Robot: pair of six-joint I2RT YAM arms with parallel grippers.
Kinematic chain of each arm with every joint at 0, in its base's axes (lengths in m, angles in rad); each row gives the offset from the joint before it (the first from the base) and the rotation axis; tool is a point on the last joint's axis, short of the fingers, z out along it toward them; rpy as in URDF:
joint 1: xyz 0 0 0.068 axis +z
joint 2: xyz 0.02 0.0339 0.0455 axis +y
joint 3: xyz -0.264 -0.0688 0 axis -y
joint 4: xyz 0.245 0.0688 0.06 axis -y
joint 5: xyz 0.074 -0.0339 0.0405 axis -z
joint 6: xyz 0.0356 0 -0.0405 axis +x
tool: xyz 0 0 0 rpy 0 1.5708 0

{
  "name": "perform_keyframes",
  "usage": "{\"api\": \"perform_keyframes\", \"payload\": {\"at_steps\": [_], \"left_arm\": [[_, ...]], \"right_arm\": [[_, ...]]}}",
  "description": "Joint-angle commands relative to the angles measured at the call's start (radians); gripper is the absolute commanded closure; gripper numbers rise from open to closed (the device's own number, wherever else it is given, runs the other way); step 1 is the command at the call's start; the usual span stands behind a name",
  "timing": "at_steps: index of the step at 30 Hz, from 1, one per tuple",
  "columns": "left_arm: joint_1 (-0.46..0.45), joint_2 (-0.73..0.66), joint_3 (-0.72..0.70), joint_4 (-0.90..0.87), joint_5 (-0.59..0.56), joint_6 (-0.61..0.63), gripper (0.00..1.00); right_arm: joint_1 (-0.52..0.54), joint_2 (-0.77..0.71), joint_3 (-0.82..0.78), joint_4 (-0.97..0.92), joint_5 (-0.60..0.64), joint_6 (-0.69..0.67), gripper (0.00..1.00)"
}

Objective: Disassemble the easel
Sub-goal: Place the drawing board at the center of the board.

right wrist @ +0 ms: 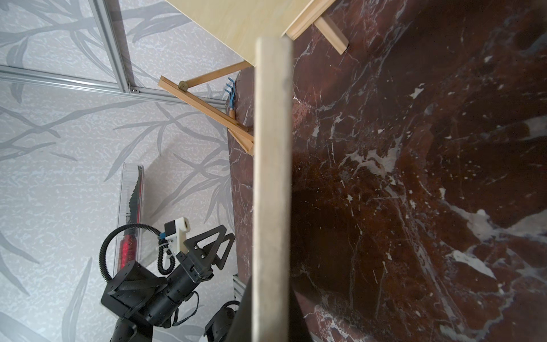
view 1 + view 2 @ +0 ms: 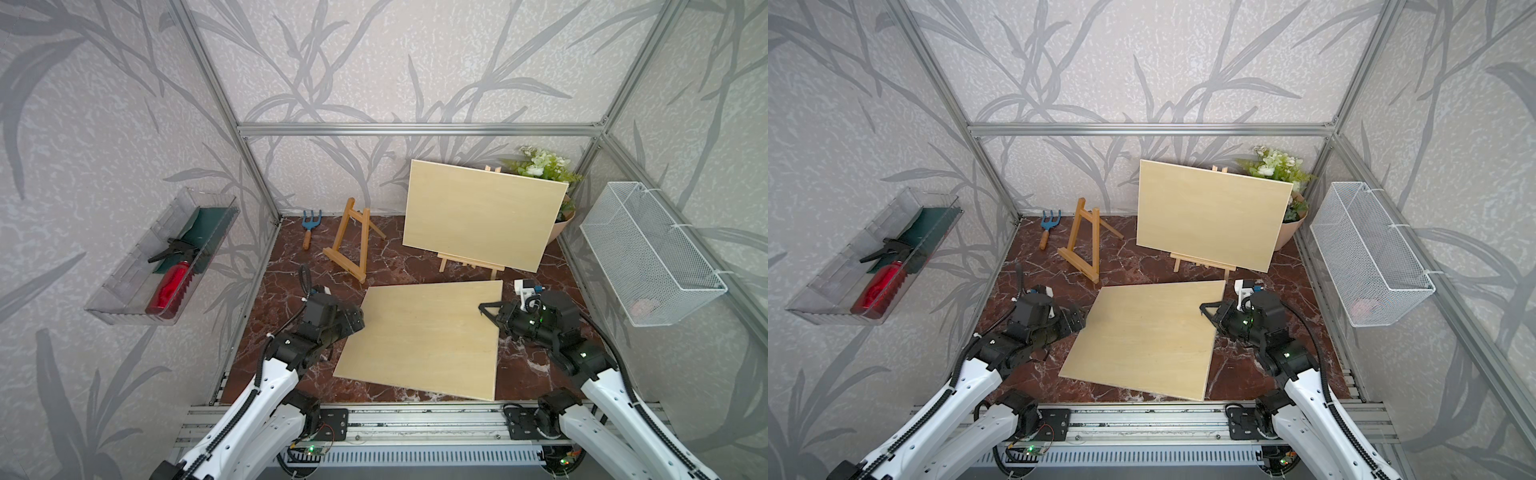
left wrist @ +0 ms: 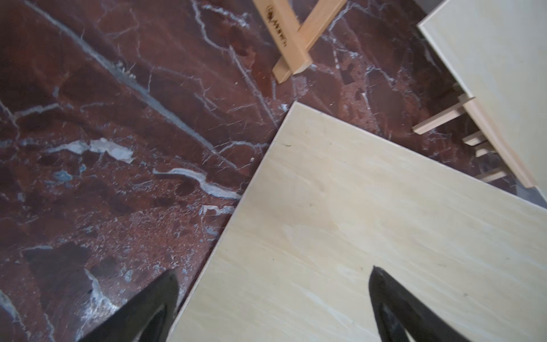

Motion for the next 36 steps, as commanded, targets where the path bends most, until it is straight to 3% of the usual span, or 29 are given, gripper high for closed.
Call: {"api": "perform_keyframes", "payload": {"at_steps": [1, 12, 28, 36], "left_arm": [[-0.002, 0.022, -0.030, 0.093, -0.090, -0.046, 0.01], [0.003, 0.118, -0.128, 0.226, -0.087, -0.066, 0.01], [0.014, 0.098, -0.214, 0.295, 0.001, -0.055, 0.01], [0.017, 0.086, -0.216, 0.307, -0.019, -0.052, 0.01]], "right_arm": [[-0.041, 0.025, 0.011, 0.129, -0.154, -0.032, 1.00], [-0.183, 0.192, 0.006, 0.122, -0.269, -0.144, 1.00], [-0.313, 0.392, -0.077, 0.183, -0.282, -0.267, 0.73], [-0.332, 0.508, -0.063, 0.209, -0.289, -0.343, 0.68]]}}
